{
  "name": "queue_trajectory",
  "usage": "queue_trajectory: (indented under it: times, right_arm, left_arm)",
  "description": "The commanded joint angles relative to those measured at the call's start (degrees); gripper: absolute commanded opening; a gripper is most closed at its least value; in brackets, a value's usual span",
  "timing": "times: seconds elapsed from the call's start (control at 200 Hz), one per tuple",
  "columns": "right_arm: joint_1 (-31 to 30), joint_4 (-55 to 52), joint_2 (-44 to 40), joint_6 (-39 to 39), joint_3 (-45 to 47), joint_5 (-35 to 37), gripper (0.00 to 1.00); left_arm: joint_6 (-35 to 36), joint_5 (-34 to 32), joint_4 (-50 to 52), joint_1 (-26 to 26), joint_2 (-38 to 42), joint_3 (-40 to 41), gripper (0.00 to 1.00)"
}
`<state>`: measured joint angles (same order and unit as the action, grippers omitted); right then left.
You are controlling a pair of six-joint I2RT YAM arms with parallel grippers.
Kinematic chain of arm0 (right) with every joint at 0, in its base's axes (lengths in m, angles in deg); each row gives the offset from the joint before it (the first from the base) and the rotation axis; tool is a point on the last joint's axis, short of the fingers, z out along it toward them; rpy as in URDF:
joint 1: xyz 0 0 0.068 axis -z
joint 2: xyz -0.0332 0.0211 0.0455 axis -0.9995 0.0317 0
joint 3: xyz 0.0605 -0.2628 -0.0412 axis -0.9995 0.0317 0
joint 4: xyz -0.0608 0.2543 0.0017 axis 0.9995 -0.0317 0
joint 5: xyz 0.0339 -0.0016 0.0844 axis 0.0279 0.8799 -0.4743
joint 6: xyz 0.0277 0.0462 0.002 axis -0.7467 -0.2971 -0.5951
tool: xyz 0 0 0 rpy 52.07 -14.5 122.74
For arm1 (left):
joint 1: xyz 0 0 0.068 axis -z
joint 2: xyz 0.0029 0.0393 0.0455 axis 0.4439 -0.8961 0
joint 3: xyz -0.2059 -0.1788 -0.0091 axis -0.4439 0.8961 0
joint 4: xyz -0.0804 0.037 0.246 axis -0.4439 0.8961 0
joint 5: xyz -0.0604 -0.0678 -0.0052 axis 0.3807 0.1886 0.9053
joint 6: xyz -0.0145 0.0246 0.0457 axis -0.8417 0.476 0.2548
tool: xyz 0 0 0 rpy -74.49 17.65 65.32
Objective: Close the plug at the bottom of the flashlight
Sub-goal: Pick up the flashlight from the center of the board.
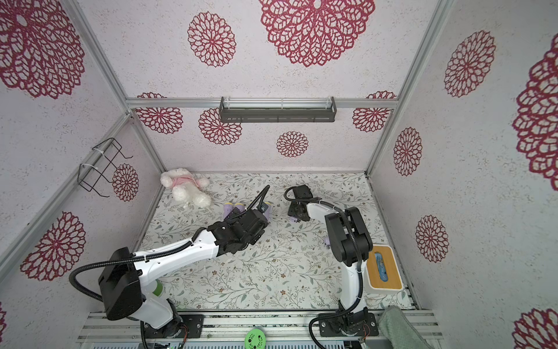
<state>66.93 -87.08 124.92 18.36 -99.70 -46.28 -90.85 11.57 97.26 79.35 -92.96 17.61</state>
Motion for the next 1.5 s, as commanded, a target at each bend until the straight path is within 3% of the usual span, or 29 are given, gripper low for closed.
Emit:
queue_trajectory:
  times: [0.0, 0.37, 0.971, 1.171, 1.491]
  right_arm:
    - [0.3, 0.0, 0.1, 0.4, -0.6, 0.0, 0.49]
    - [0.3, 0.4, 0.1, 0.0, 0.1, -0.7, 0.4]
    - [0.3, 2.3, -10.9, -1.9, 4.3, -3.2, 0.0]
    - [0.3, 3.7, -17.2, -3.6, 7.5, -7.7, 0.0]
    - [0.3, 5.1, -28.4, -12.2, 13.3, -15.9, 0.0]
  left_arm:
    - [0.3, -1.1, 0.5, 0.6, -0.9, -1.6, 0.97]
    - [0.3, -0.9, 0.7, 0.6, -1.2, -1.8, 0.97]
    - [0.6, -0.6, 1.0, 0.9, -1.2, -2.2, 0.97]
    - [2.5, -1.5, -1.5, 2.8, 1.2, 0.0, 0.97]
    - [9.4, -1.6, -13.7, 8.2, 9.0, 8.9, 0.97]
